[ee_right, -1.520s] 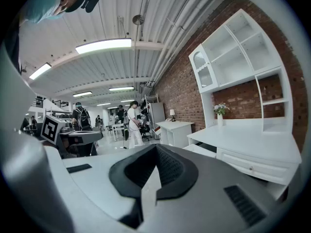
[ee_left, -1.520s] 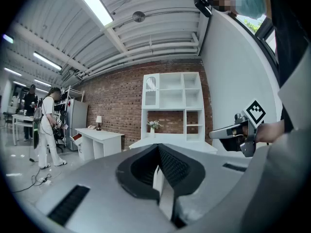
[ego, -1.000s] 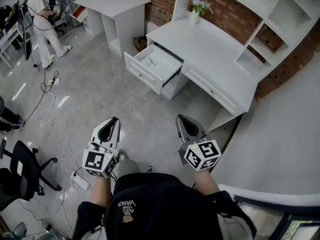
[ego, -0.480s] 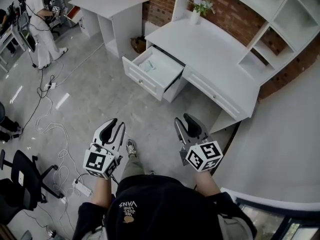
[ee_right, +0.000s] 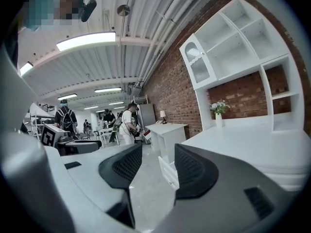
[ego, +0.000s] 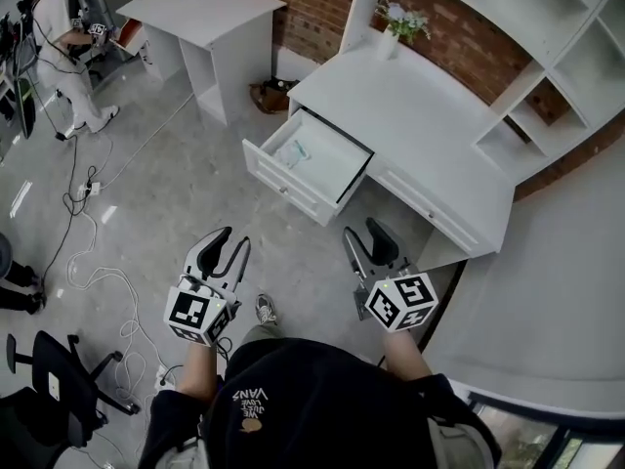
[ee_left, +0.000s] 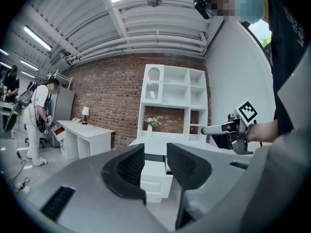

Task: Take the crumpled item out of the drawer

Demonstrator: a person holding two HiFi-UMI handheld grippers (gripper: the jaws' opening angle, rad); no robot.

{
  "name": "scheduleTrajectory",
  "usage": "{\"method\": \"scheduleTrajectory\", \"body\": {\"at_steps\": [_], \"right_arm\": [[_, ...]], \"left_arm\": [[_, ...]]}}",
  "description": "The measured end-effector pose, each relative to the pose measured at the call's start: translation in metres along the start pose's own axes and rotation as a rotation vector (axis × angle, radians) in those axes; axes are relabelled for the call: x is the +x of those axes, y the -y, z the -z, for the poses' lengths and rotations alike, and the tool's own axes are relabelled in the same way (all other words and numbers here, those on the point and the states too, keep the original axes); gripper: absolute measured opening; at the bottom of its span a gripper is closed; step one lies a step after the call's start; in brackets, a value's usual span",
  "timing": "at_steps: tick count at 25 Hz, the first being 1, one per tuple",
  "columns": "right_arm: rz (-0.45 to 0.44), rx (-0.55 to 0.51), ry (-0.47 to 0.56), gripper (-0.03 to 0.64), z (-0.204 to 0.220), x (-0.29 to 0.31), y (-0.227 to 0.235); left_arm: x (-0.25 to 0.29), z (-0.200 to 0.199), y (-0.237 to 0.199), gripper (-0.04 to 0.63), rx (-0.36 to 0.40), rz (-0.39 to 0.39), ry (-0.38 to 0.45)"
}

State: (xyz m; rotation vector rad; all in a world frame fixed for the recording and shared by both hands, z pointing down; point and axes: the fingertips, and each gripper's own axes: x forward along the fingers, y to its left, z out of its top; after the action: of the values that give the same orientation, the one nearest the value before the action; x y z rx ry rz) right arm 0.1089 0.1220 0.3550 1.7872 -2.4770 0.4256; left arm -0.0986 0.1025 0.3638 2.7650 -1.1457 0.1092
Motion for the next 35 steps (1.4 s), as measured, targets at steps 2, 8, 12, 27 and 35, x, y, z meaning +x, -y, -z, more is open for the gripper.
{"method": "scheduleTrajectory", "body": {"at_steps": [2,8,12,27,35], "right_arm": [[0.017,0.005,0.003,0.186,-0.005,0.022,0.003],[0.074,0.017,0.004,0.189,-0.011,0.074,0.012],[0.102,0.033,-0.002,0.189,-0.009,0.098,0.018],[0.019,0.019,-0.114,0.189,-0.003,0.215,0.091],[-0.057,0.008,-0.218,0.189,0.023,0.296,0.143]], "left_arm": [[0.015,-0.005,-0.022,0.123,0.007,0.014,-0.003],[0.052,-0.011,-0.072,0.124,0.018,0.065,-0.013],[0.071,-0.009,-0.095,0.124,0.021,0.092,-0.025],[0.165,-0.006,-0.145,0.124,0.002,0.023,-0.033],[0.227,0.007,-0.173,0.124,-0.02,-0.023,-0.044]]}}
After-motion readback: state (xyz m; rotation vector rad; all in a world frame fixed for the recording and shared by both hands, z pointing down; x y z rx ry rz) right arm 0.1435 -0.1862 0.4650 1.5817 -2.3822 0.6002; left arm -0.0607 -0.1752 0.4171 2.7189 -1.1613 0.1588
